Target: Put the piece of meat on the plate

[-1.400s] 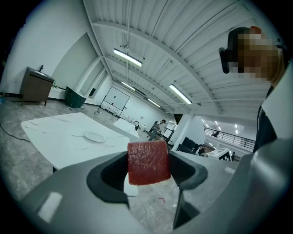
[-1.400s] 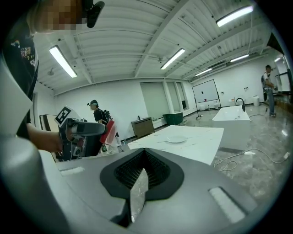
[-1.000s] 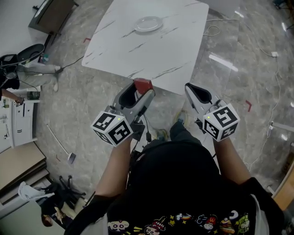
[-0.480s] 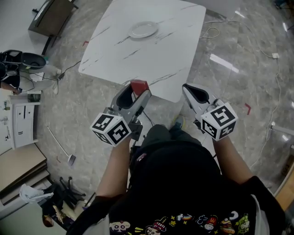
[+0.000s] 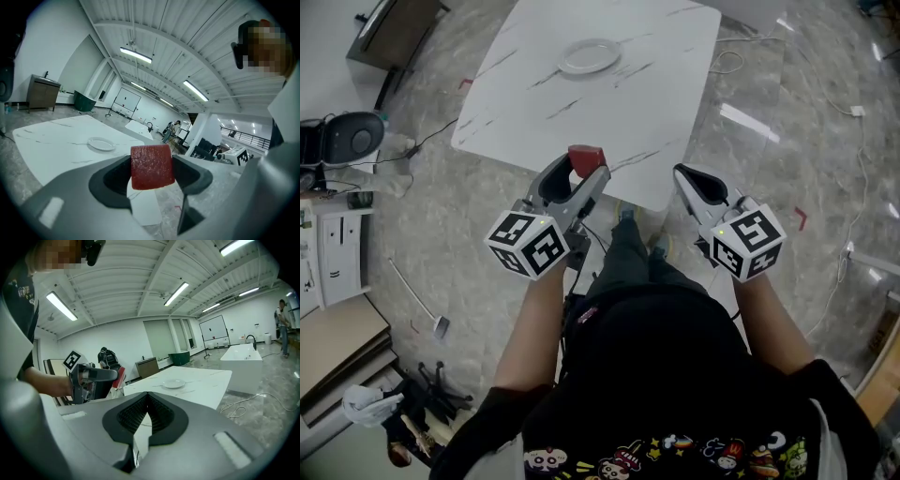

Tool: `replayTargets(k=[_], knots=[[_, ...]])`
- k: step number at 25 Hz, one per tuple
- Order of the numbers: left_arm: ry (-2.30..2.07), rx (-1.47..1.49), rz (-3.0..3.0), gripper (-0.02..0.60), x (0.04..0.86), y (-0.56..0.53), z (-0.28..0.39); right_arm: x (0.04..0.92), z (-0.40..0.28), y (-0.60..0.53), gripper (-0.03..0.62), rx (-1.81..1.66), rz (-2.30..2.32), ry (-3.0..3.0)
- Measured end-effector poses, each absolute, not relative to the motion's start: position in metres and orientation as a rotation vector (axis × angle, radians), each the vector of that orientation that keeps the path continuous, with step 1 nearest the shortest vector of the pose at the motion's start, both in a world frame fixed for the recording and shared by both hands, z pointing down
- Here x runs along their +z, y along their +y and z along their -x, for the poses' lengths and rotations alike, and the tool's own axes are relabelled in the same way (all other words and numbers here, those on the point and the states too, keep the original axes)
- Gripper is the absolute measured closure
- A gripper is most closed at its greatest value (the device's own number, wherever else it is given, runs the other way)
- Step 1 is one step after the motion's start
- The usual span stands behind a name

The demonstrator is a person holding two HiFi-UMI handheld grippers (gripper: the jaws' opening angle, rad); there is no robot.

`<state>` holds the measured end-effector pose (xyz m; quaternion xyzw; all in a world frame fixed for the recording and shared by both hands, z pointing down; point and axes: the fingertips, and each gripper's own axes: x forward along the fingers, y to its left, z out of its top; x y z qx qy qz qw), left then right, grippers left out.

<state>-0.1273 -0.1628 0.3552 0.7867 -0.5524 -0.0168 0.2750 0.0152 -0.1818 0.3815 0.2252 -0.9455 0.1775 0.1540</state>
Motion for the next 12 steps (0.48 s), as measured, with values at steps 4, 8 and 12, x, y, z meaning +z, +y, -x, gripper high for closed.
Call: replayTargets(k=[4,8,12], knots=[[-1.454,-0.021,-2.102,0.192,0.369,-0.181,0.142,0.386,-0.002,-0.196,0.571,0.521,-0.675,-2.687],[-1.416,0.007,-2.102,0.192,0.382,-0.201,0.156,0.396,0.012,-0.214,0.571,0.546,-0.705,-2.658],[-1.384,0.039,-2.089,0.192,0.393,-0.22,0.17,0.402,0.029,-0.231,0.571,0.569,-0.718,-2.631]])
